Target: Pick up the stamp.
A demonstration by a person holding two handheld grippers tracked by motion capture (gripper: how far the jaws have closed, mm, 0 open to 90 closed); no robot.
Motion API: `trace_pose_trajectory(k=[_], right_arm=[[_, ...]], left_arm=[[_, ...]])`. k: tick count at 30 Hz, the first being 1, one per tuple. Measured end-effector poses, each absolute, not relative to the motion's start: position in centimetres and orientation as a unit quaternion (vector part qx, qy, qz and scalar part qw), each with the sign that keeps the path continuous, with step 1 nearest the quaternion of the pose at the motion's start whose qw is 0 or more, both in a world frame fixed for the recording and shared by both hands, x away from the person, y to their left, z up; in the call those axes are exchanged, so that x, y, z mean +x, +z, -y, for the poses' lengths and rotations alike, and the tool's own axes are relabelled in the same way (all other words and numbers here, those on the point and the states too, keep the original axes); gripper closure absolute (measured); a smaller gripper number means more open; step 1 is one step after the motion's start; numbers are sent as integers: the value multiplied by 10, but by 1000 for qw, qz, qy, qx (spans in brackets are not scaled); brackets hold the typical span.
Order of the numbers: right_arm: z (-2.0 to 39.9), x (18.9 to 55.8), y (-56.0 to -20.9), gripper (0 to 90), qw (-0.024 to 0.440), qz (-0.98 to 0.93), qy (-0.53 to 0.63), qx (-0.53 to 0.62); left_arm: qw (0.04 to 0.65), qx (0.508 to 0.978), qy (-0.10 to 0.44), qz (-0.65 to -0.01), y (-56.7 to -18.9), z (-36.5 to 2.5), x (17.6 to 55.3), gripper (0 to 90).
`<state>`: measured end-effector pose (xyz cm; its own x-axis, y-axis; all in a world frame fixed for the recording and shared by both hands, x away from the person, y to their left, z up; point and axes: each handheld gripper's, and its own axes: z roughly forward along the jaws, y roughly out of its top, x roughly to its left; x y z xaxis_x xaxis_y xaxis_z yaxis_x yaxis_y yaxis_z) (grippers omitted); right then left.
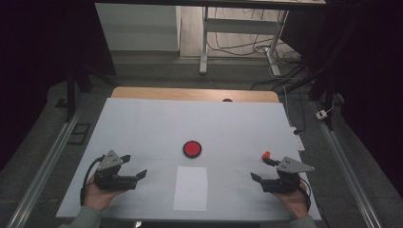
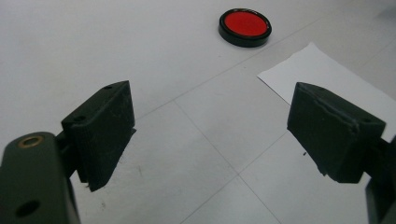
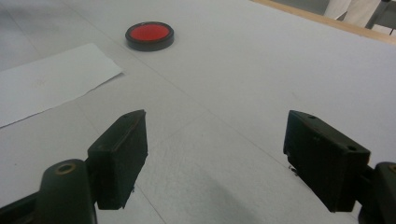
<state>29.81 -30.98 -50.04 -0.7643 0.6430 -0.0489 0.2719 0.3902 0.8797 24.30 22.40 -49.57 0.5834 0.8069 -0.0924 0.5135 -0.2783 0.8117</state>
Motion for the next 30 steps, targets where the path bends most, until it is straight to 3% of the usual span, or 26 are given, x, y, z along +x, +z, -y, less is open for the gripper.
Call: trace_pose_trajectory(k=[30], right_arm=[[295,303,-494,280,191,-818,463,283]], left_arm=[[420,785,176,-419,-497,-228,245,179]])
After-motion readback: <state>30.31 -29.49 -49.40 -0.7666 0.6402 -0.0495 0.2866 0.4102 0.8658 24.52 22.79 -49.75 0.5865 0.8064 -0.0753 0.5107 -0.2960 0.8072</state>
